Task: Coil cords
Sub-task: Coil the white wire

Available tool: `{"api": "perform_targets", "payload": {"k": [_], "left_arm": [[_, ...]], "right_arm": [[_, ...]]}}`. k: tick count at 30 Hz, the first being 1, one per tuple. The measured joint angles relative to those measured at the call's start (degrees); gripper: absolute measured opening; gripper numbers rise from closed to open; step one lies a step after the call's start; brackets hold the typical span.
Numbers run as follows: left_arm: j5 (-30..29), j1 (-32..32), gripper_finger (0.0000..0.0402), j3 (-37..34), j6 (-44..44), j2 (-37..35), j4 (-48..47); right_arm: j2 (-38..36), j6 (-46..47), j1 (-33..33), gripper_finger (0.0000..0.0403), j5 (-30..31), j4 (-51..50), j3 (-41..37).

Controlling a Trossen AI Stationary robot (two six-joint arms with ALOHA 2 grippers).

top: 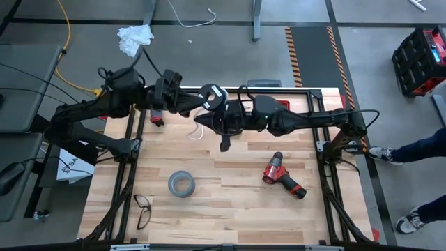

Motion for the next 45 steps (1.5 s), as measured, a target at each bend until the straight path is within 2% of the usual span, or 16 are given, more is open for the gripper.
{"api": "perform_targets", "payload": {"k": [7,14,23,29,35,40,45], "left_arm": [[-3.3,0.5,0.0001,-0.1,4.2,-0.6,0.9],[-3.6,1.5,0.0001,-0.1,5.1,-2.5,0.2],[-5.4,1.6,0.0001,-0.1,8.9,-7.0,-11.9],[-8.5,3.8,0.0001,-0.1,11.6,-7.4,-12.3],[-8.3,6.4,0.0001,-0.1,11.9,-4.9,-9.6],[-8.3,7.8,0.0001,-0.1,10.3,-1.8,-1.1],[-6.9,7.7,0.0001,-0.1,5.0,1.0,5.3]], "right_arm": [[0.0,-0.1,2.2,0.0000,-0.8,-0.4,0.0],[-0.3,-0.1,2.4,0.0000,-0.7,-3.9,0.0],[-4.3,-3.6,1.9,0.0000,0.7,-8.4,0.0],[-3.9,-3.1,2.7,0.0000,0.9,-7.5,0.0],[-3.7,-3.1,2.7,0.0000,1.1,-6.4,0.0],[-3.5,-4.0,2.7,0.0000,1.2,-7.3,0.0],[-2.9,-4.1,2.6,0.0000,1.9,-6.3,0.0]]}}
